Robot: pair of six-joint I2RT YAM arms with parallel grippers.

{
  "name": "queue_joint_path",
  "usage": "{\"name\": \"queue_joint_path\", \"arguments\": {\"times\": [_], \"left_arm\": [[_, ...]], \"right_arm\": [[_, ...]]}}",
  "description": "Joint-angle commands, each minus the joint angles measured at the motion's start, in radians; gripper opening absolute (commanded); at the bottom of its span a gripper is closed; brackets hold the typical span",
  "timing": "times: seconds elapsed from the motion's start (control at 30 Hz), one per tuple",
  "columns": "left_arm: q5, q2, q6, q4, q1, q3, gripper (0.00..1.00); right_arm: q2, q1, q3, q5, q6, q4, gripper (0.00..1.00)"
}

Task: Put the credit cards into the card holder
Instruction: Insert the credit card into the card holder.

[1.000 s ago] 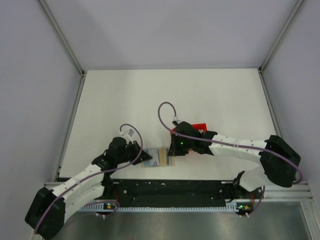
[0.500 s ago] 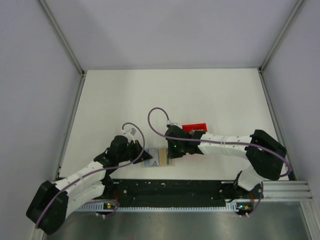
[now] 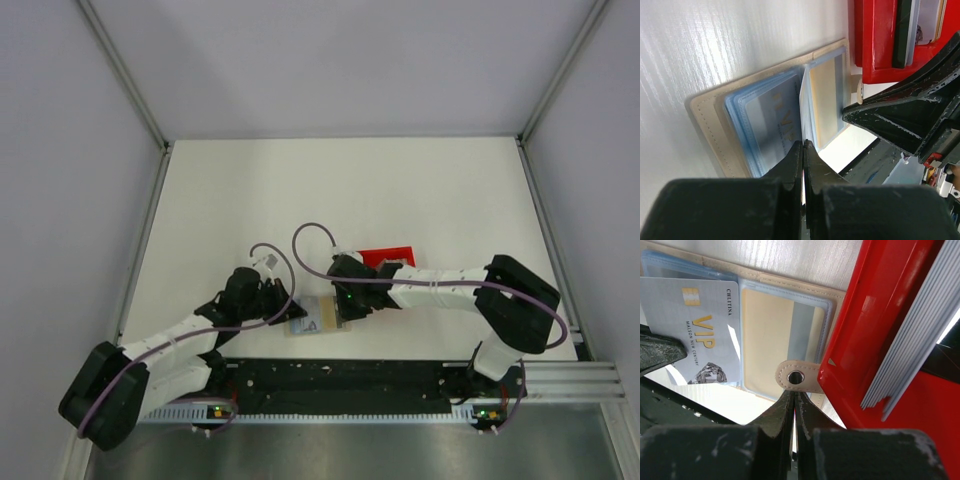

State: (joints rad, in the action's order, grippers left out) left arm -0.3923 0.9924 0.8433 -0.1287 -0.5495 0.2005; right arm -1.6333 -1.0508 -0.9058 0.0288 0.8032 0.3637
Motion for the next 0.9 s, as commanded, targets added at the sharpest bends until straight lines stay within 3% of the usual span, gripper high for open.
{"name": "queue_joint_path", "arguments": {"times": [0.0, 0.4, 0.87], "left_arm": [[0.01, 0.015, -0.012, -0.055, 0.006, 0.008, 0.0], [-0.008, 0.107, 0.005, -0.143, 0.008, -0.015, 0.0], [-0.056, 0.025, 0.019, -0.008, 0.033, 0.049, 0.0]], "right_arm": [[-0.022, 0.006, -0.019, 0.019, -0.024, 0.0, 0.0], [-0.059, 0.006, -0.019, 0.016, -0.025, 0.011, 0.0], [-0.089, 0.008, -0.022, 0.023, -0.025, 0.024, 0.0]]}}
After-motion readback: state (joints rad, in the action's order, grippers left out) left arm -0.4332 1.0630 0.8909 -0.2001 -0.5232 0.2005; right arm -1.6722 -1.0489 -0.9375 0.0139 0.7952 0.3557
